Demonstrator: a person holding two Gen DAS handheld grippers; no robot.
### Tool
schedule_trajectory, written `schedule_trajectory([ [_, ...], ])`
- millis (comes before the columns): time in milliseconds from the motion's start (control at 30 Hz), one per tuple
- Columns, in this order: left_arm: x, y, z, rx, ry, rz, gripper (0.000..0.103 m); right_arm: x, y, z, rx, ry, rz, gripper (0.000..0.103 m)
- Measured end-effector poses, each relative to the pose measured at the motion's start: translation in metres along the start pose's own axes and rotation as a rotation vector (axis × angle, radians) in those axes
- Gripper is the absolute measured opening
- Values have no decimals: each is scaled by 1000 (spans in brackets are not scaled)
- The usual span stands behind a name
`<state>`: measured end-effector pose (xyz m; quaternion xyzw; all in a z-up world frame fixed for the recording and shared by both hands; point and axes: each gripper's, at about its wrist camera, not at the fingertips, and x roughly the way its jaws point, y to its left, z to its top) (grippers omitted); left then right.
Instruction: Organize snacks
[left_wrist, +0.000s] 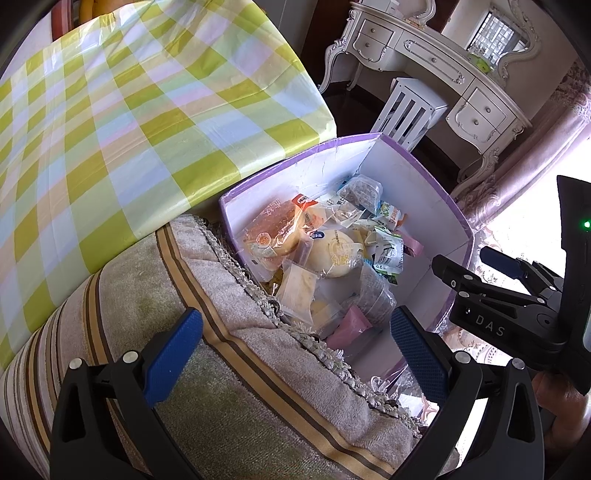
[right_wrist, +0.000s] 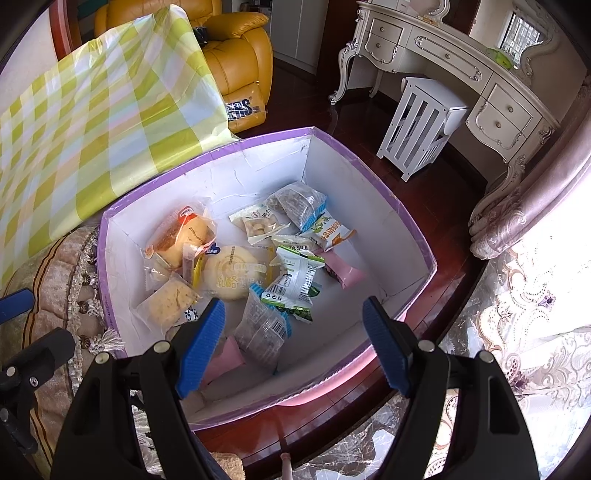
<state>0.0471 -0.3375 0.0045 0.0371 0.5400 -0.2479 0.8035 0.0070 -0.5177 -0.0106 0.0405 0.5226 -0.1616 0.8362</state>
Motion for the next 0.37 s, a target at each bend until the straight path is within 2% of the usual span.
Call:
schedule_trajectory([
  [67,0,-1,2,9,-5,-3,99,-1,-1,0,4,0,-2,77],
  [133,-5,-2,3,23,-14,-38,99,-3,0,0,7,-1,2,77],
  [233,-27,15,5,-33,-44,-74,99,-16,7,4,-2,-25,19,77],
  [267,-36,24,5,-49,-61,-68,99,-22,13,6,-7,-36,37,77],
  [367,-73,70,-8,-155,-136,24,99,-44,52,11,-75,-72,132,80],
])
